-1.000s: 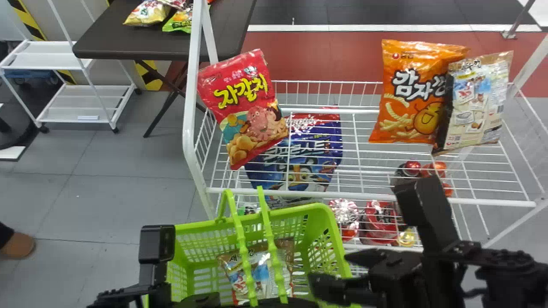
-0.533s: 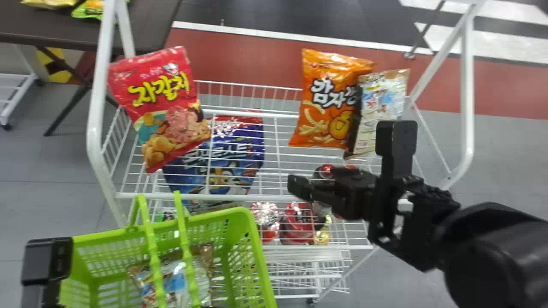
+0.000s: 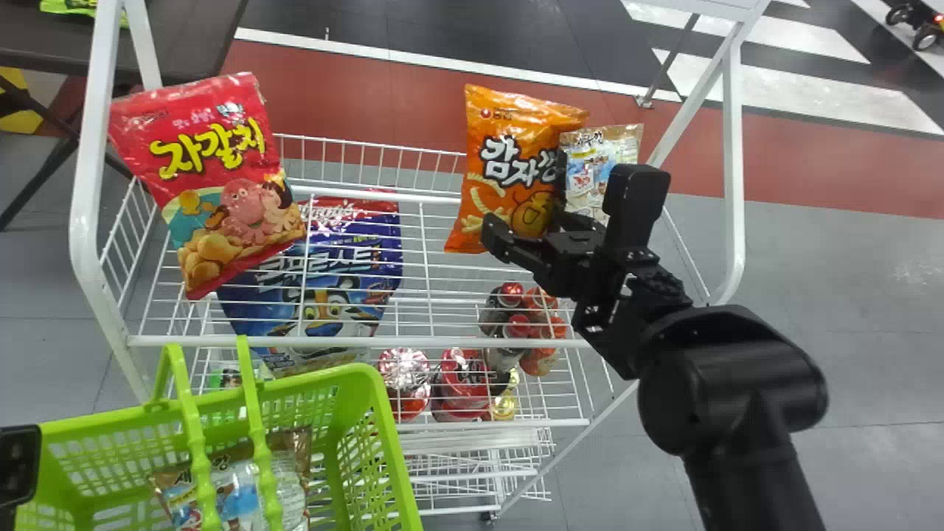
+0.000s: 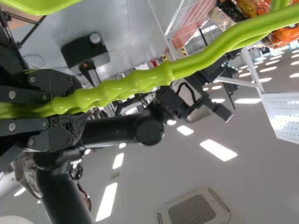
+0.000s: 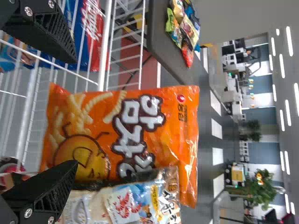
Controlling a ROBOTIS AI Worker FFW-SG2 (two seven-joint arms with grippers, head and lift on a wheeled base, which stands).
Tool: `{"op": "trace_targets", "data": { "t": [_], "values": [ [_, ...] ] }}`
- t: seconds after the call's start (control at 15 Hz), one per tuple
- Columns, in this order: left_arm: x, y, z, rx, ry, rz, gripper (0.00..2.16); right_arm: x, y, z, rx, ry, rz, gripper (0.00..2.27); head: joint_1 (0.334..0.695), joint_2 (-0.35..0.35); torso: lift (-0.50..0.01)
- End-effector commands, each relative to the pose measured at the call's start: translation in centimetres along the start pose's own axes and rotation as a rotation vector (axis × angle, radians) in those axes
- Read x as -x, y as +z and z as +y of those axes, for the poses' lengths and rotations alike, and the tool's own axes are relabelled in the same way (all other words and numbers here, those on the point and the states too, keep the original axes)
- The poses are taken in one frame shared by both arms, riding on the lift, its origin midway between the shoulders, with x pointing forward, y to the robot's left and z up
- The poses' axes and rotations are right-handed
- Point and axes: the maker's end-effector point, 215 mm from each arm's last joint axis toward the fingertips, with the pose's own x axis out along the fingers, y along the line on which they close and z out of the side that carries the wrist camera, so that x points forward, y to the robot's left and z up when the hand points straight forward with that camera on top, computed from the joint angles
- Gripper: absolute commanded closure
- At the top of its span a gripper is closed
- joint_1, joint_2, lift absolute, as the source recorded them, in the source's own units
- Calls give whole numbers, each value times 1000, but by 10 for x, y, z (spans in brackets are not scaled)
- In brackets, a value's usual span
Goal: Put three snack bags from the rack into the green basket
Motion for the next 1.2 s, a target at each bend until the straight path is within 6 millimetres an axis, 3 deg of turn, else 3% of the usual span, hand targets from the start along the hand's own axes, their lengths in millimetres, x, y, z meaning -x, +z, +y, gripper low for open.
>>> {"op": "trace_targets", "data": {
  "t": [0.0,0.4,0.6,0.67,0.8,0.93,1.0,1.13],
  "values": [
    [-1,-1,-2,5,-3,0,2148,-14,3,-9,-3,-13,-34,33,695,-294,0],
    [0,-2,-3,7,0,-2,2148,-61,0,-2,24,8,-26,36,695,-283,0],
    [3,-2,-3,6,2,-6,2145,-74,-1,6,50,14,-27,144,695,-260,0],
    [3,-2,-3,6,2,-6,2148,-76,-2,5,59,11,-22,292,695,-254,0],
    [3,-2,-3,6,0,-7,2148,-81,-4,7,90,10,-12,839,695,-246,0],
    [3,-2,-3,7,1,-7,2148,-85,-8,5,106,-5,11,2047,695,-238,0],
    [3,-2,-4,6,-1,-6,2148,-86,-13,4,108,-7,34,2226,695,-238,0],
    [3,-3,-4,7,-1,-7,2148,-87,-13,4,106,-7,37,2250,695,-239,0]
  ]
}}
